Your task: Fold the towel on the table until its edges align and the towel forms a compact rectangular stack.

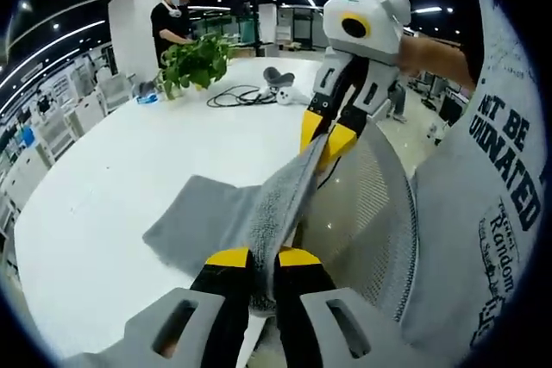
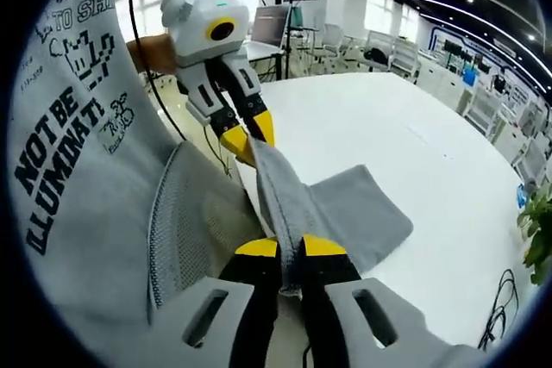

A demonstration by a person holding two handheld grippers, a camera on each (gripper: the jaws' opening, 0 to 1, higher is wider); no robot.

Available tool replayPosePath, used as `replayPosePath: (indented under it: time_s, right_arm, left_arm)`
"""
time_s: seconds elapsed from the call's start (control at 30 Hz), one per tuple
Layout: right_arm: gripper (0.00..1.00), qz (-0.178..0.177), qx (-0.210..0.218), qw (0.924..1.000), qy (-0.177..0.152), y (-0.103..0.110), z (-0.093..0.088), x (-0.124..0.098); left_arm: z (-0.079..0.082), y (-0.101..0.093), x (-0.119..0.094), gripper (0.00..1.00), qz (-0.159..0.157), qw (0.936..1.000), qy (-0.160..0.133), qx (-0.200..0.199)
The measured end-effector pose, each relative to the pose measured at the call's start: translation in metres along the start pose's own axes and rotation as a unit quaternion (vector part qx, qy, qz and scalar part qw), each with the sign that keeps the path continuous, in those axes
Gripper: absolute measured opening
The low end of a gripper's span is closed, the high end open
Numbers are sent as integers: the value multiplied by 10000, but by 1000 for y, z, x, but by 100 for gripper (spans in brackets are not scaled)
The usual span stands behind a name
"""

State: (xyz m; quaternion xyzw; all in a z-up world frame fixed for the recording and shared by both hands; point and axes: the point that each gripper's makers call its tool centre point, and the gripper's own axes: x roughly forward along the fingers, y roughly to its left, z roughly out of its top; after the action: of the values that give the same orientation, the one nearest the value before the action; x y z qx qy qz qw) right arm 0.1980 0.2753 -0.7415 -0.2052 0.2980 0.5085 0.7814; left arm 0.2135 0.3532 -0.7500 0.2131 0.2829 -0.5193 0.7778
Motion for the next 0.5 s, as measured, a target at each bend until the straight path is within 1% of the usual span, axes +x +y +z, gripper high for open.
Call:
replayPosePath:
  time_s: [0.1,0.17,0.23,0.33,0.4,0.5]
  right_arm:
    - [5,-69,139,9998,-152,-8,7,0]
    - [5,-138,369,9988,-308,-16,13,1]
    - [5,-172,382,9984,-388,-23,16,0]
    - [5,-225,364,9982,-421,-33,20,2]
    - [5,-289,260,9983,-435,-42,22,4]
    - [5,-330,179,9985,-402,-52,23,8]
  left_arm:
    - [5,10,1,9,75,10000,-37,6]
    - [8,17,1,9,126,9999,-29,24]
    - [11,24,2,10,176,9998,-65,29]
    - [14,31,5,10,191,9998,-100,32]
    - [17,40,8,10,258,9995,-121,136]
    - [18,49,15,10,254,9994,-107,230]
